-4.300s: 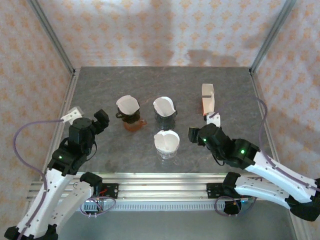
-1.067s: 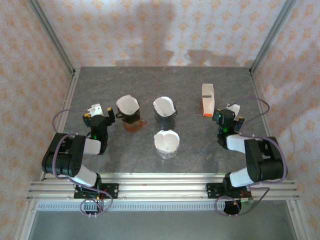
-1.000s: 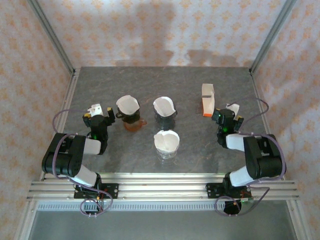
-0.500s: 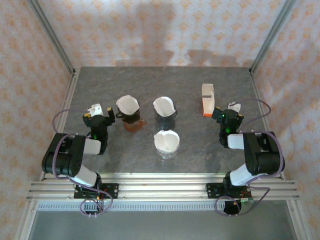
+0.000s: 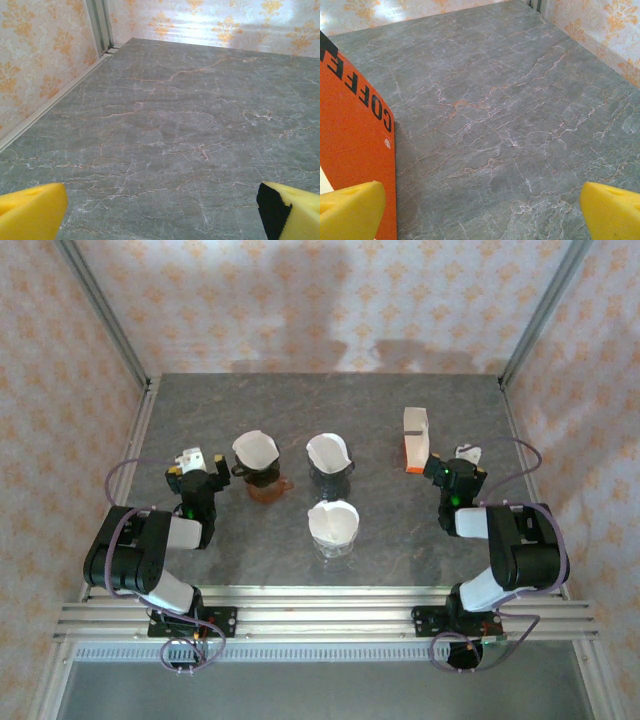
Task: Place the coffee filter in the dripper
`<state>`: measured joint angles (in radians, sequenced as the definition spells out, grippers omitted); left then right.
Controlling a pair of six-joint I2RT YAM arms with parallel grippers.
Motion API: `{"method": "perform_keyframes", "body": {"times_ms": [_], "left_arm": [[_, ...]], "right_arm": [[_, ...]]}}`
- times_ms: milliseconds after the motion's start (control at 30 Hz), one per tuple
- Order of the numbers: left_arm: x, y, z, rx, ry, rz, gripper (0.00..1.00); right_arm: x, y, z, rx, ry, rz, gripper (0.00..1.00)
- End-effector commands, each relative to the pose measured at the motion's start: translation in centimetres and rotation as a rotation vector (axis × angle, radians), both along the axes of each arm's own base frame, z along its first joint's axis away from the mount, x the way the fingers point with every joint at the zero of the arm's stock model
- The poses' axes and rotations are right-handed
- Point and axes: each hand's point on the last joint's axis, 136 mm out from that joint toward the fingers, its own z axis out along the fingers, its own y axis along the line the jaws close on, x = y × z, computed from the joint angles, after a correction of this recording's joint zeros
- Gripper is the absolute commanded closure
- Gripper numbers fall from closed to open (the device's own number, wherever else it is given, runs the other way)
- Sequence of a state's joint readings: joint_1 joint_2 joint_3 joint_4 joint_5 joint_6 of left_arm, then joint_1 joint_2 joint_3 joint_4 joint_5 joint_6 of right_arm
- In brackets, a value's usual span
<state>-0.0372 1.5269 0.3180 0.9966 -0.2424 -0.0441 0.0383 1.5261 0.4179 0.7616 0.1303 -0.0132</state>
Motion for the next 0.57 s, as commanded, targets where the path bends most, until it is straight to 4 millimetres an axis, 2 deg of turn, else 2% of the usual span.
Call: {"method": "perform_keyframes", "body": {"times_ms": [0, 533], "left_arm": [[0.01, 0.01, 0.40, 0.007, -0.018, 0.000, 0.00], [0.03, 0.01, 0.42, 0.007, -0.018, 0.000, 0.00]], "right_arm": [[0.06, -0.06, 0.55, -0.009, -0.027, 0.002, 0.01], [0.08, -0.05, 0.62, -0.009, -0.029, 0.002, 0.01]]}}
